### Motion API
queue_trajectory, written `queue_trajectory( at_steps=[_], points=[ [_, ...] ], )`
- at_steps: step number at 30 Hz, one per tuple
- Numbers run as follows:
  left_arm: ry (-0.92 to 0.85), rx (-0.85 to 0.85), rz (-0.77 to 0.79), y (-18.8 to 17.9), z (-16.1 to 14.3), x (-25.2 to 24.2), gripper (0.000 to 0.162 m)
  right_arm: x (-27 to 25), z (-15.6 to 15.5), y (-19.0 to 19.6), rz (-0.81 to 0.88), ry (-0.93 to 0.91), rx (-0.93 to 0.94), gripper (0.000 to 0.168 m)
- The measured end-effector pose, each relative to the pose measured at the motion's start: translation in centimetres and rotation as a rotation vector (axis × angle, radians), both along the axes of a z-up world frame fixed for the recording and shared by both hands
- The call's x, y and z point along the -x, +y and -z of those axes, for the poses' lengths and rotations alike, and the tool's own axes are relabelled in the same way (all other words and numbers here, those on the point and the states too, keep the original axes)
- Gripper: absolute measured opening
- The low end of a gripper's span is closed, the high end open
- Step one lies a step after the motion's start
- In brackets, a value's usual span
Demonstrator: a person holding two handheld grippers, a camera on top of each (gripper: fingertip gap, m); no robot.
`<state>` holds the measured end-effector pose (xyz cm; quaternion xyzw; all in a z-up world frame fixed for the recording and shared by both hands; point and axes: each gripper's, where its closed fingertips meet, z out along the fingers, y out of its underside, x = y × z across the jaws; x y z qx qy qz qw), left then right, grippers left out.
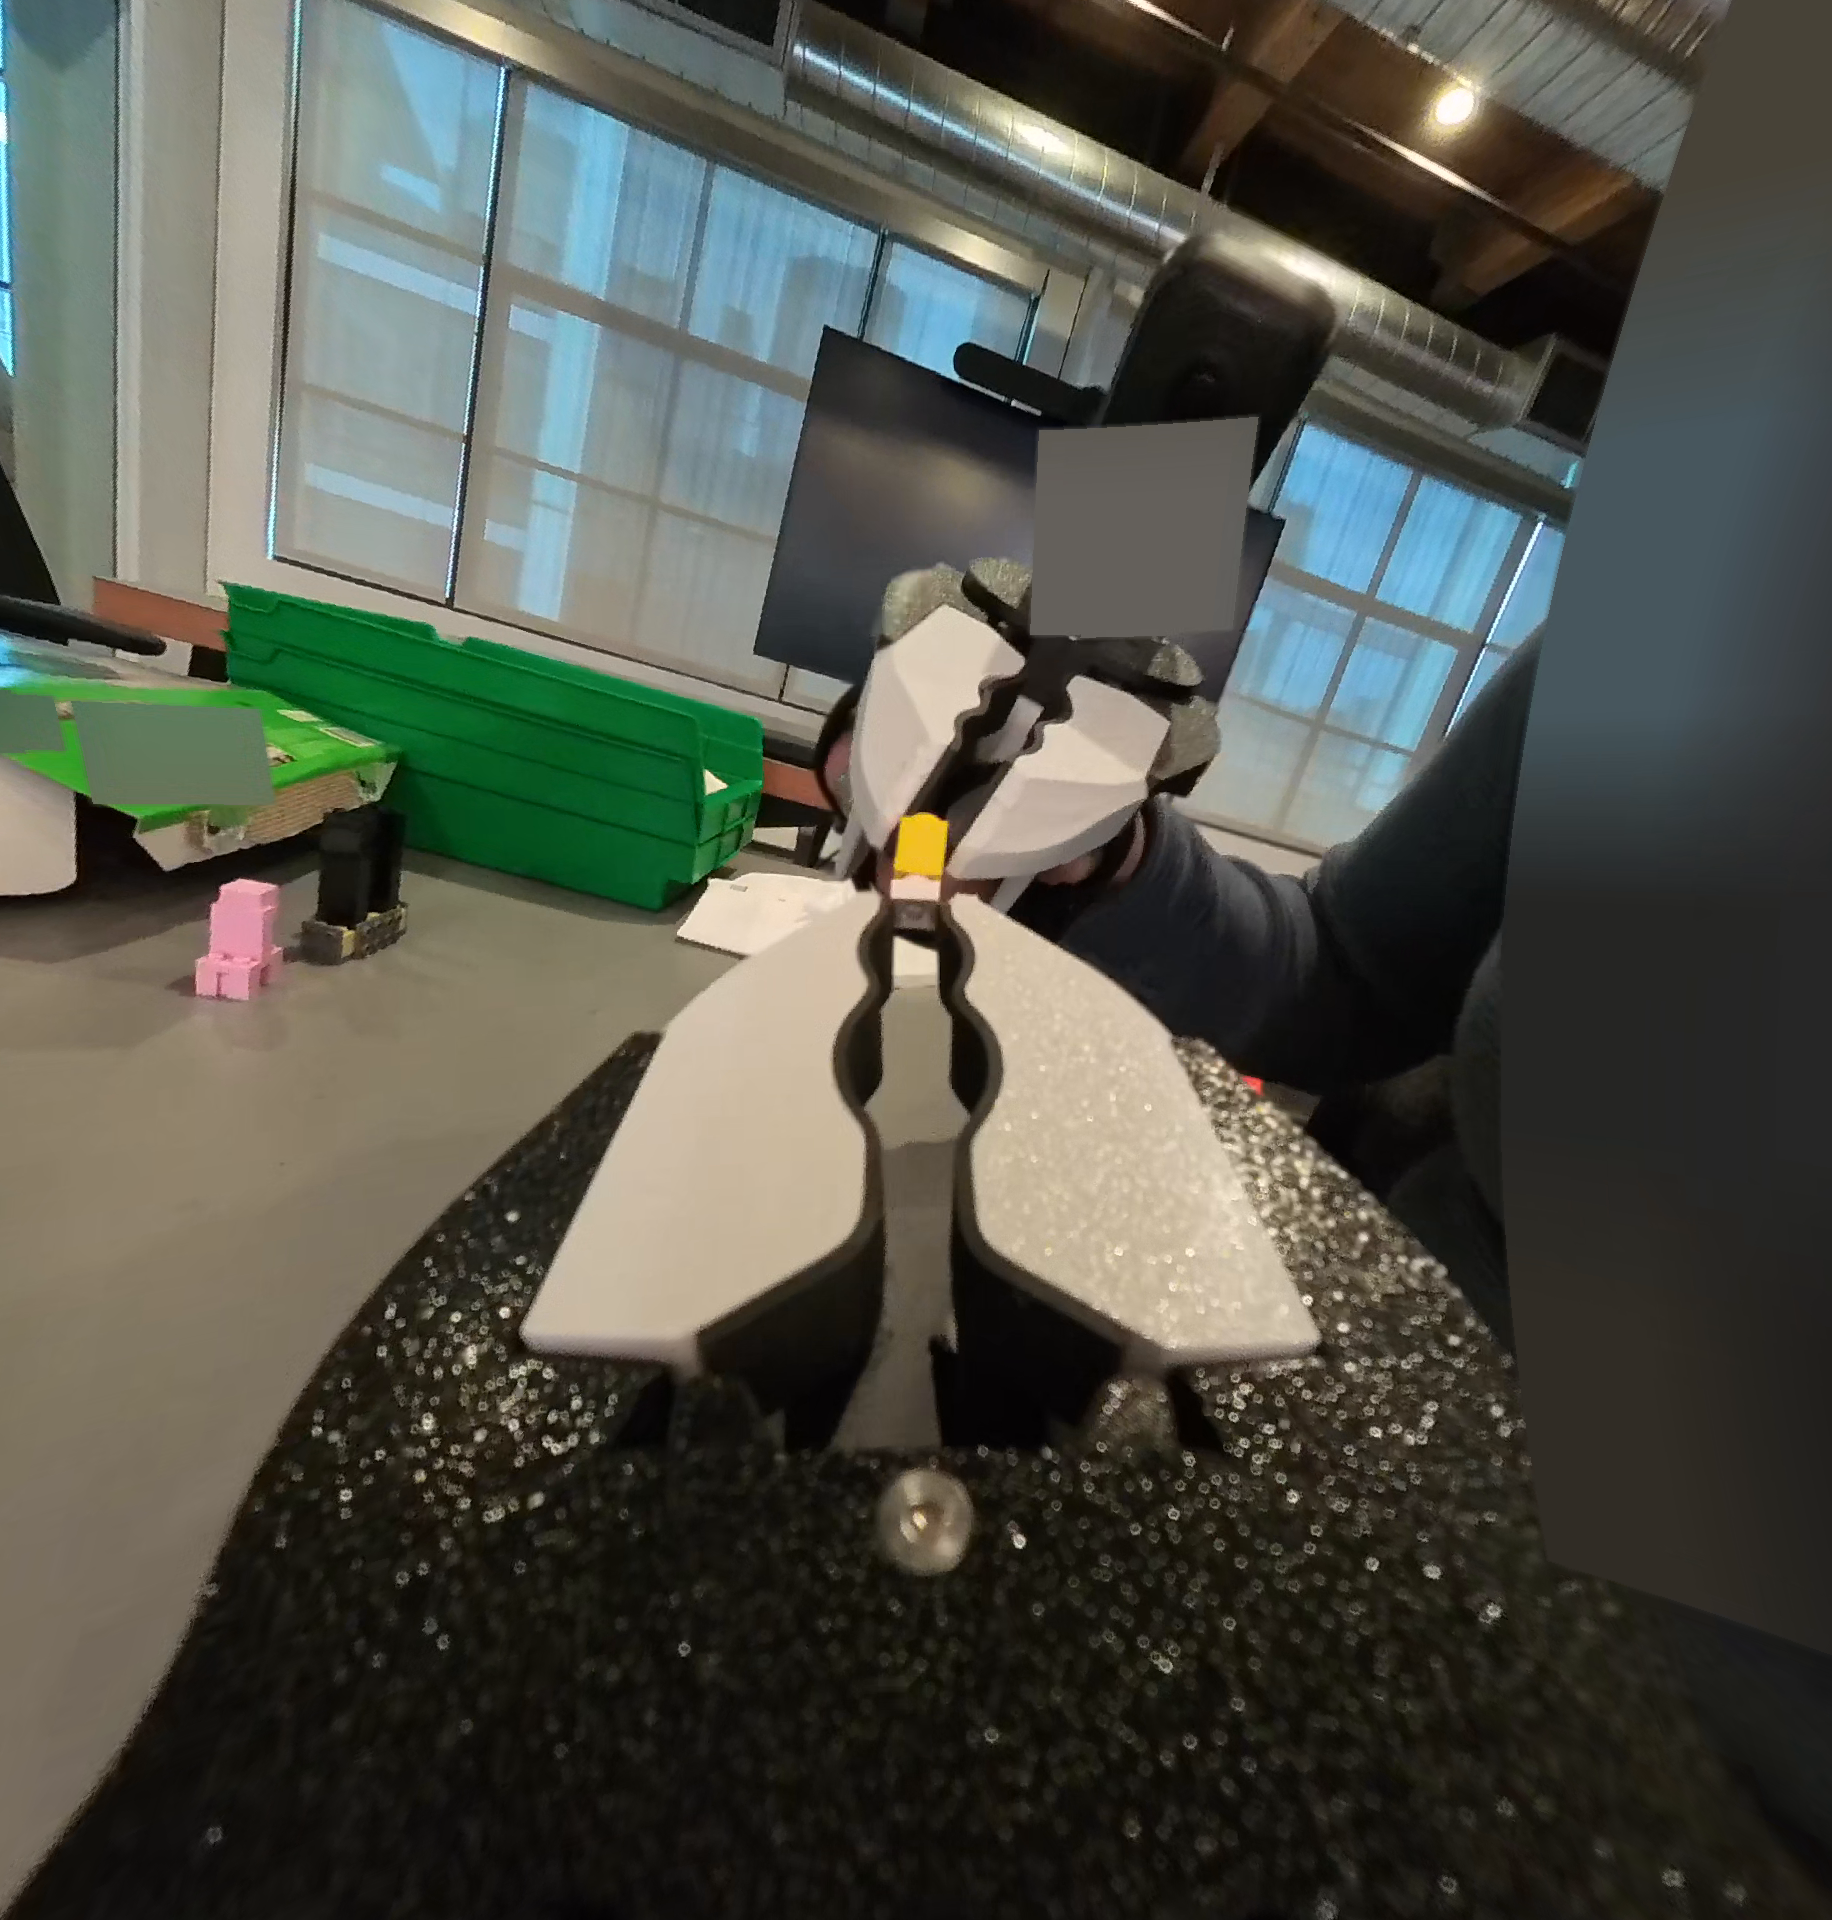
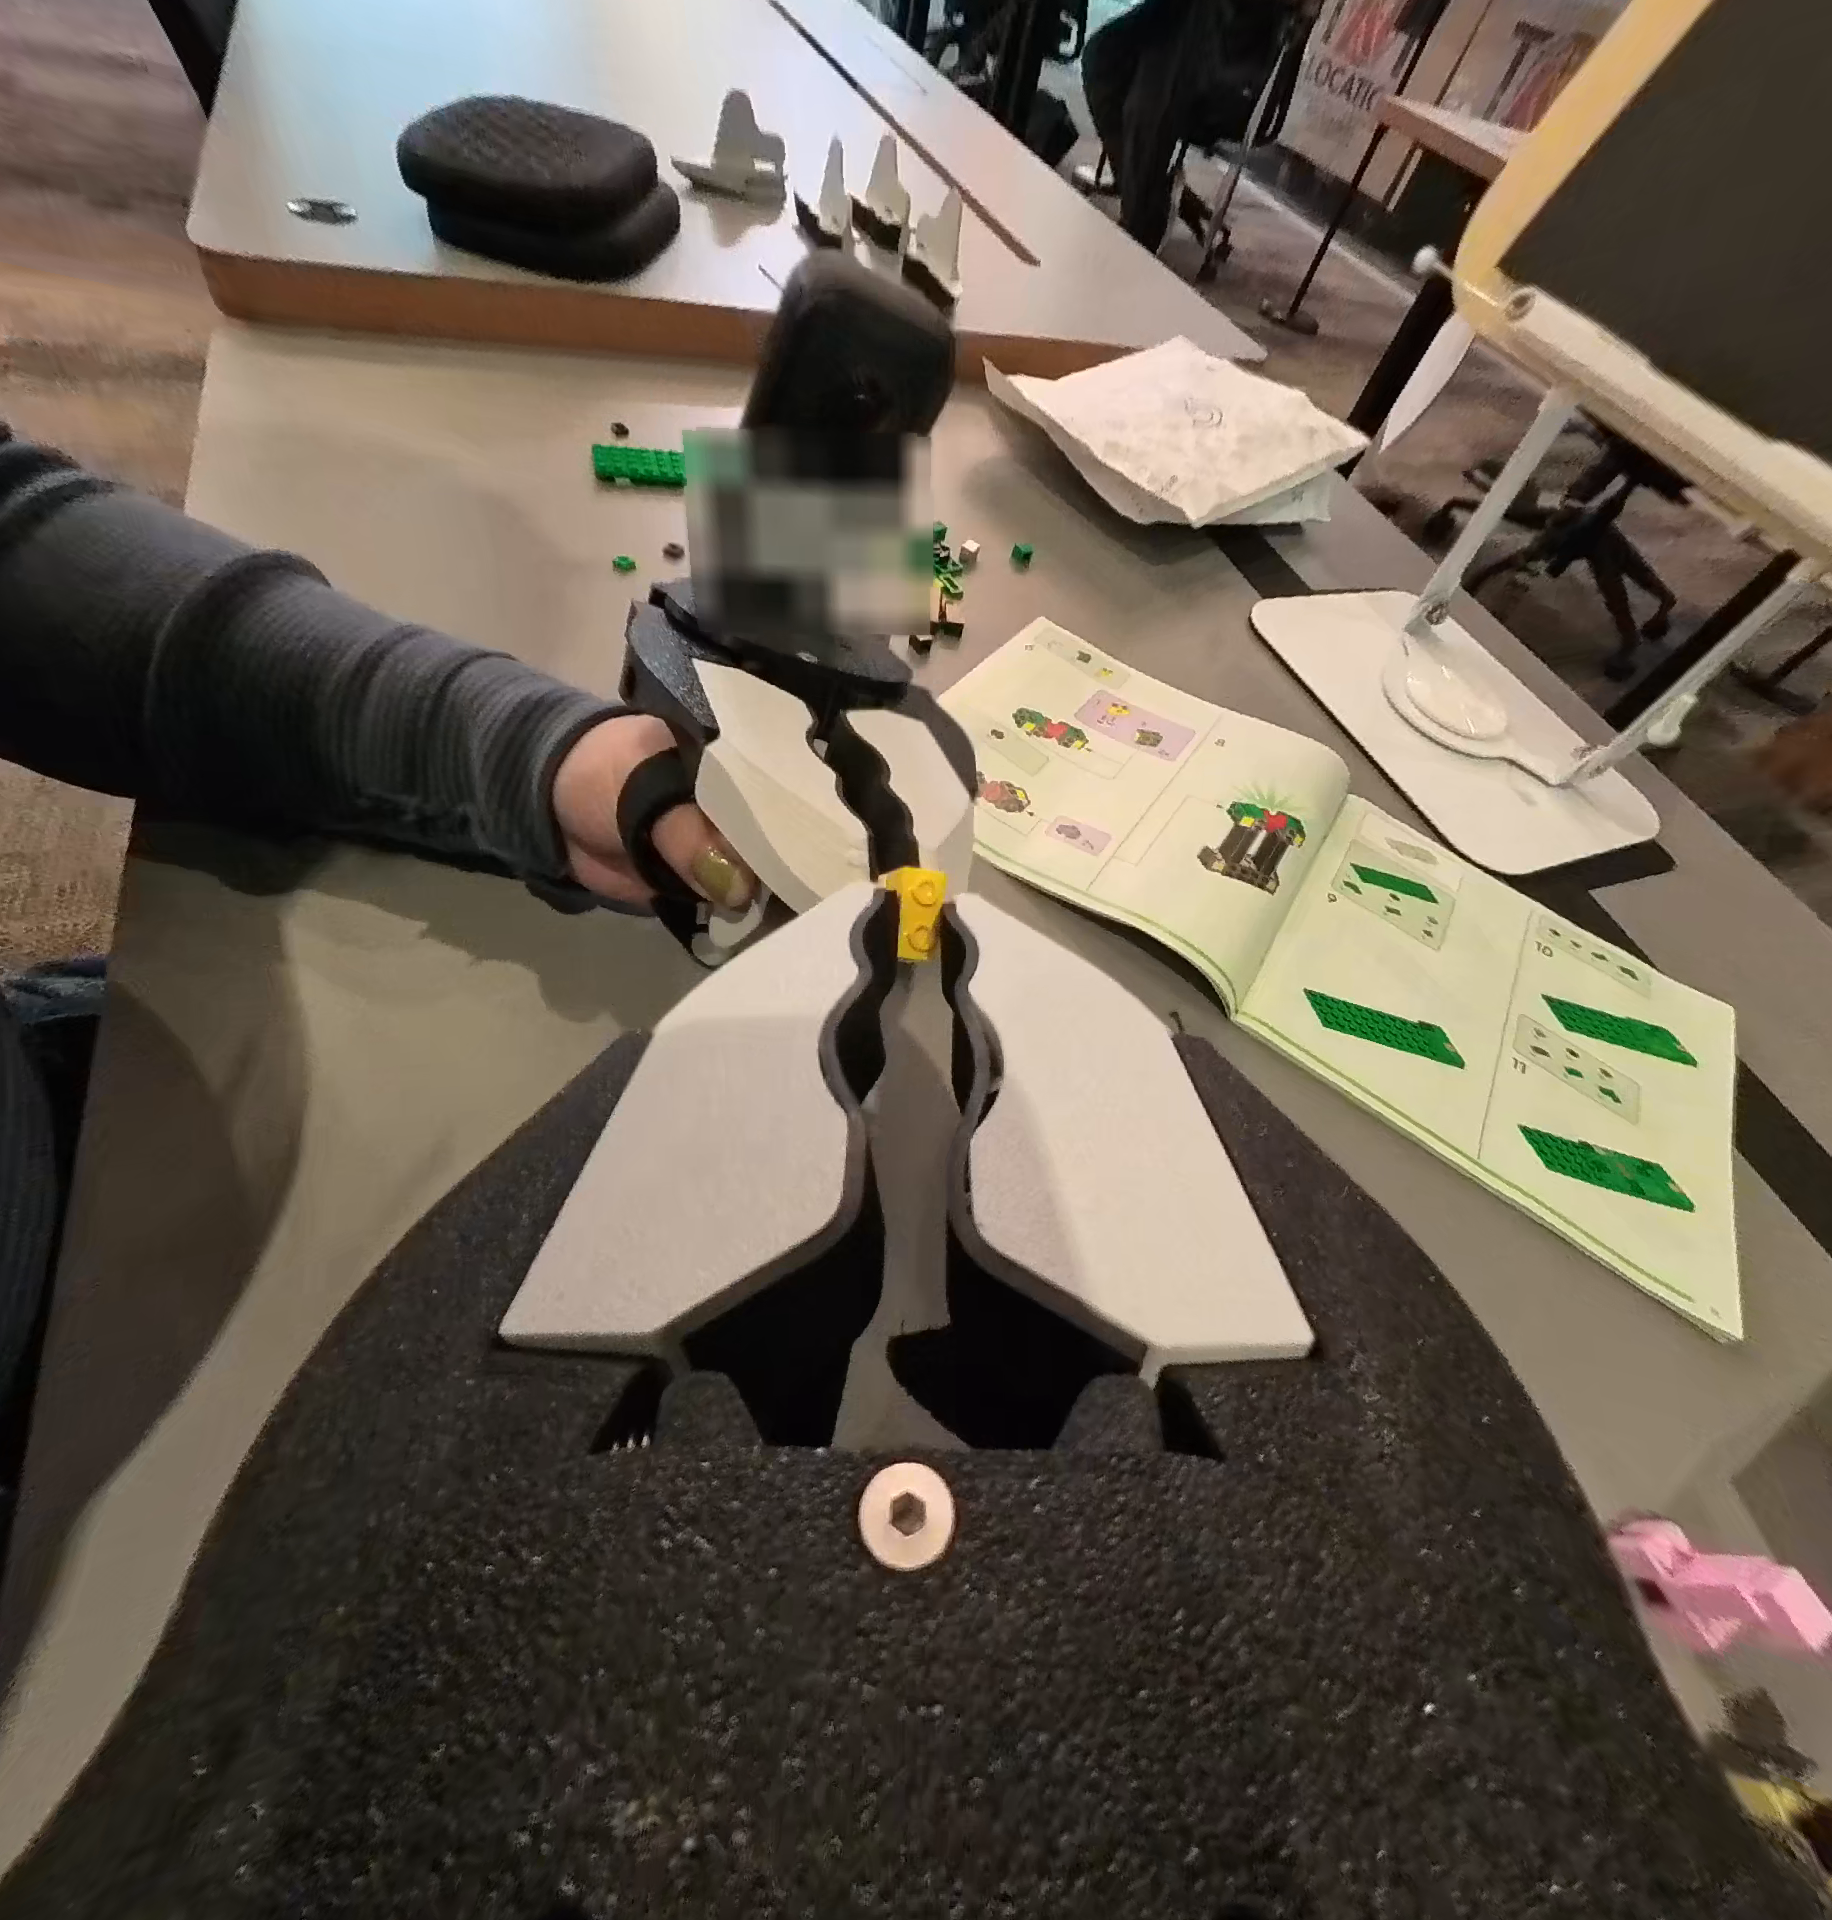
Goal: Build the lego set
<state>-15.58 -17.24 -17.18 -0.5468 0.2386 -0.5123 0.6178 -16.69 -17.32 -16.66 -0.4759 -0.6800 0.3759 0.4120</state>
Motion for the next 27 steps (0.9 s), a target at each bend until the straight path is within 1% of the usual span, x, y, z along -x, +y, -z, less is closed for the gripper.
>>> queue_trajectory(
  at_steps=[5,9,11,13,17,20,22,23,24,27],
  points=[
    [-0.080,0.015,0.018,0.0,-0.7,0.4,0.008,0.4,-0.4,0.1,-0.005,-0.047,-0.057,0.010],
    [-0.124,0.026,0.022,0.0,-1.0,0.9,0.008,0.7,-0.4,-0.1,-0.018,-0.075,-0.061,0.011],
    [-0.121,0.027,0.018,0.1,-0.9,1.0,0.008,0.8,-0.4,0.0,-0.011,-0.075,-0.070,0.009],
    [-0.104,0.027,0.018,0.1,-0.8,0.8,0.008,0.9,-0.5,0.0,-0.010,-0.077,-0.073,0.000],
    [-0.075,0.031,-0.007,0.3,-0.6,1.0,0.008,0.5,-0.3,0.9,0.012,-0.110,-0.079,0.000],
    [0.007,0.039,-0.074,0.9,0.1,1.8,0.008,-0.5,1.0,2.7,0.071,-0.160,-0.114,0.002],
    [0.107,0.026,-0.114,1.1,0.9,1.8,0.008,-0.8,2.0,2.9,0.072,-0.170,-0.086,0.017],
    [0.162,0.017,-0.132,1.2,1.3,1.7,0.008,-0.7,2.2,2.8,0.069,-0.151,-0.058,0.022],
    [0.218,0.003,-0.151,1.3,1.8,1.6,0.008,-0.6,2.2,2.5,0.055,-0.133,-0.011,0.022],
    [0.400,-0.084,-0.224,1.4,2.9,1.0,0.007,-0.2,2.1,2.2,0.046,-0.104,0.251,0.018]
  ],
)
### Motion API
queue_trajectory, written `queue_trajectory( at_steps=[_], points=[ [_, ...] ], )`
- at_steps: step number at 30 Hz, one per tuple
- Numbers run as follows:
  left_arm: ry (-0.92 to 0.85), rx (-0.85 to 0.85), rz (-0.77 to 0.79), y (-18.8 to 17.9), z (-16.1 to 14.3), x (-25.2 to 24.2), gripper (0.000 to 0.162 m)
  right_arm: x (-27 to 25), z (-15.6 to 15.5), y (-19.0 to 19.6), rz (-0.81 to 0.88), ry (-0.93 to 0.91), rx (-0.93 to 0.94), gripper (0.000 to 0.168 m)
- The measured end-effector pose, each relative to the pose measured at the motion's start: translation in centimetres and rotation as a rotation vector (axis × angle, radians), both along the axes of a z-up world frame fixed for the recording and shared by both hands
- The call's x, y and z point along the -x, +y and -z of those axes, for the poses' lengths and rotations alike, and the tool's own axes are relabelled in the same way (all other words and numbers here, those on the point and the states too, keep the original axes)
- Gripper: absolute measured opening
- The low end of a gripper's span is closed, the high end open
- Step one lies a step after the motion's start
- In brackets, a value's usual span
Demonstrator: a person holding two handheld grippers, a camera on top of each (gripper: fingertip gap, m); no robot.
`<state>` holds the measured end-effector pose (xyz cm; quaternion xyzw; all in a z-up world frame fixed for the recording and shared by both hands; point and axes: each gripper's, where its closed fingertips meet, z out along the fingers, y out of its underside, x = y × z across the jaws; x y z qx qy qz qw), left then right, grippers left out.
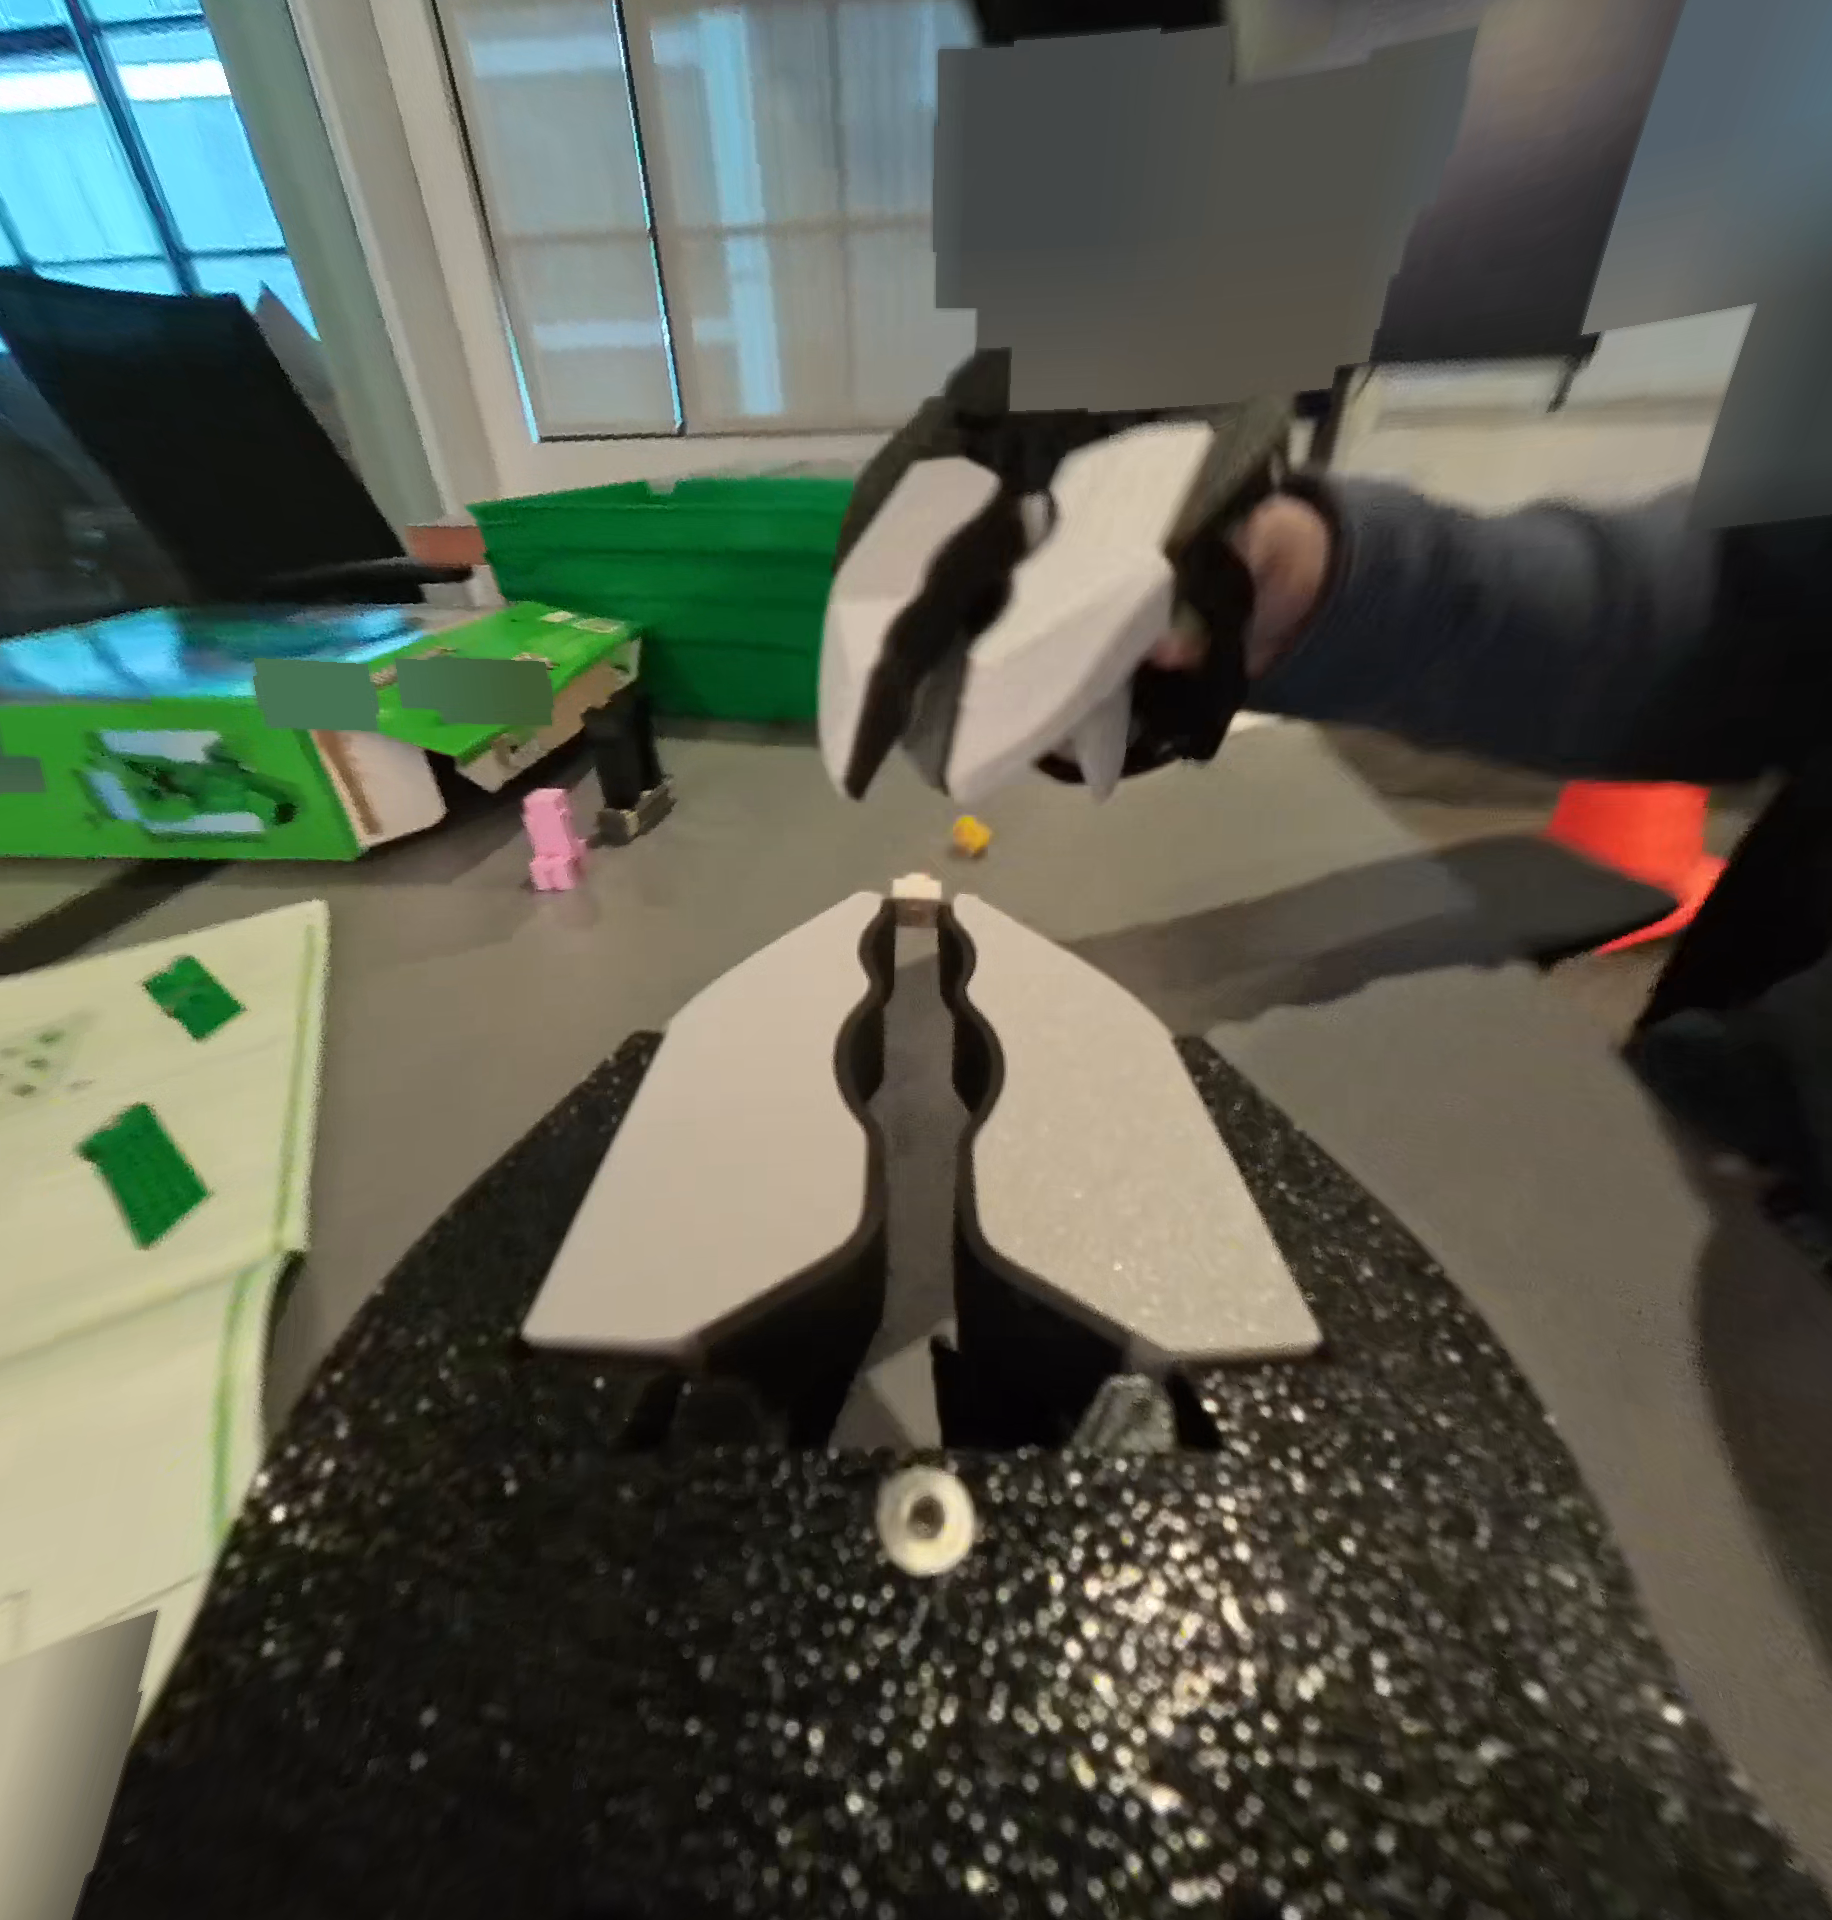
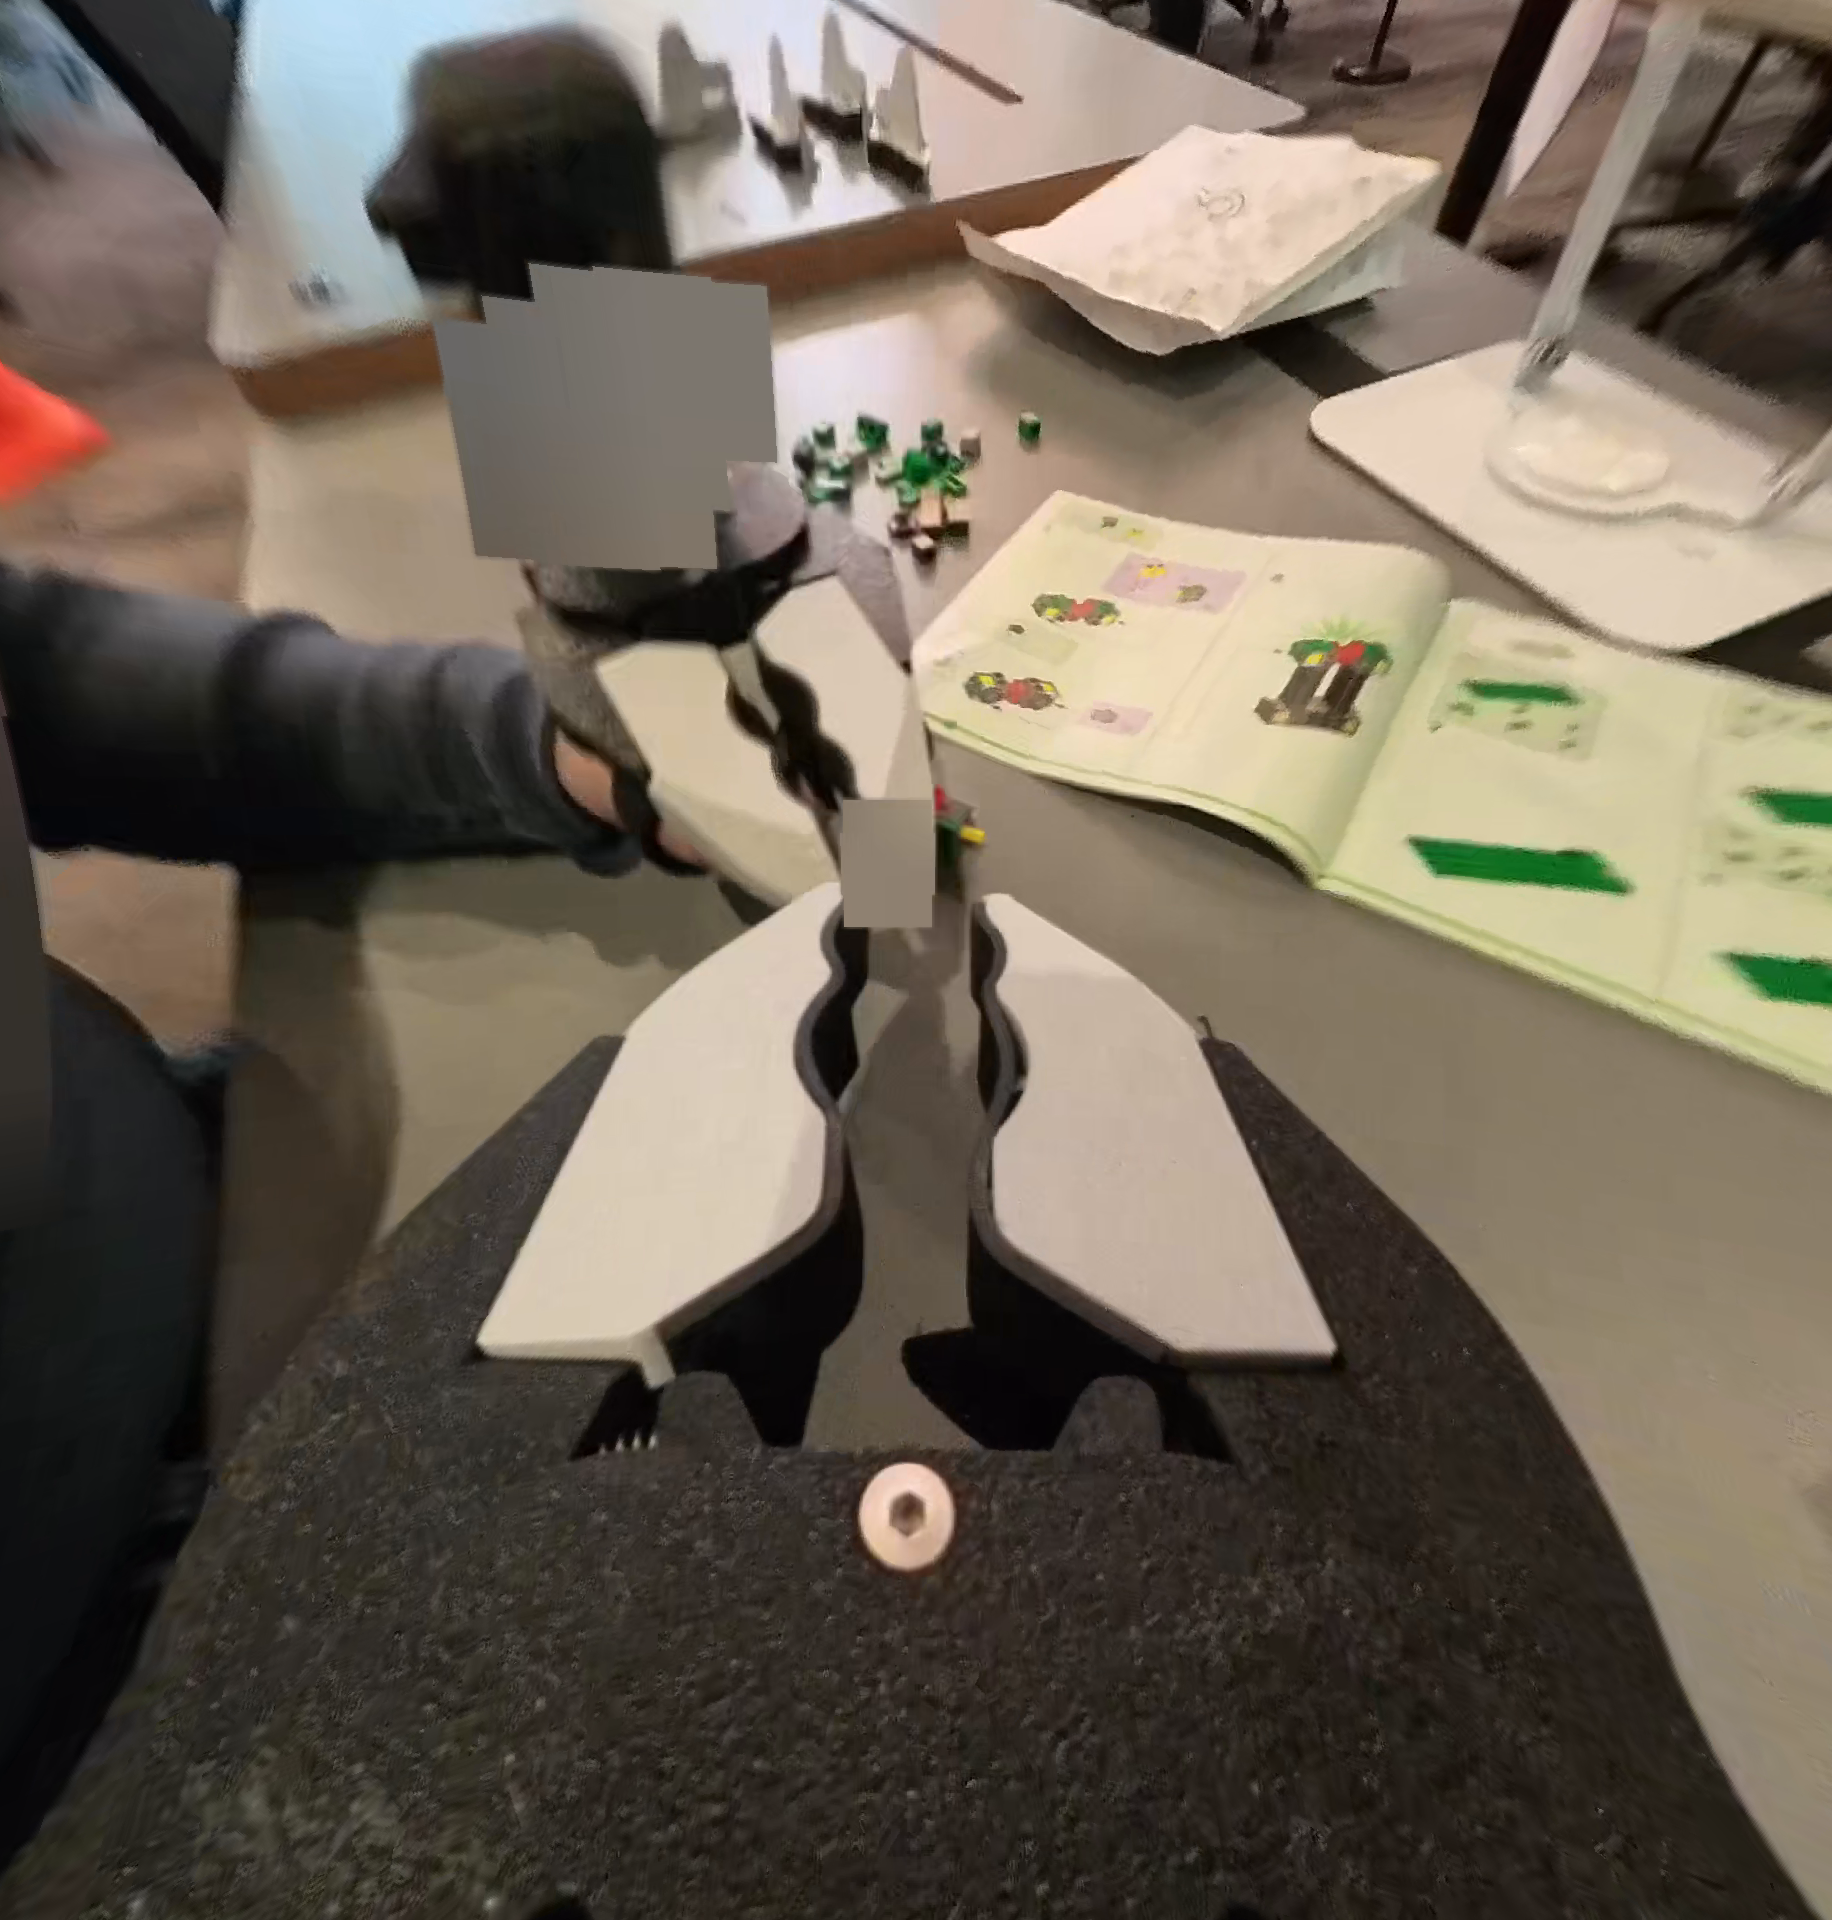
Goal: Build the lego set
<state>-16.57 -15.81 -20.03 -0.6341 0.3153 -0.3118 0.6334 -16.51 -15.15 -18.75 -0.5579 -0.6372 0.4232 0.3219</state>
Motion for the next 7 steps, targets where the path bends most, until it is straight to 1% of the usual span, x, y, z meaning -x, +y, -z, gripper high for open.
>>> queue_trajectory(
  at_steps=[2,3,5,7],
  points=[
    [0.096,-0.052,-0.037,0.0,0.4,-0.3,0.007,0.1,0.1,0.1,0.007,-0.002,0.178,0.020],
    [0.122,-0.068,-0.046,0.0,0.4,-0.5,0.007,0.1,0.3,-0.1,0.002,-0.016,0.261,0.024],
    [0.173,-0.085,-0.072,0.1,0.7,-0.6,0.007,0.0,1.4,-0.2,0.014,-0.080,0.358,0.032],
    [0.242,-0.107,-0.110,0.4,1.1,-0.5,0.007,-0.1,2.2,-0.5,0.022,-0.113,0.426,0.034]
  ],
)
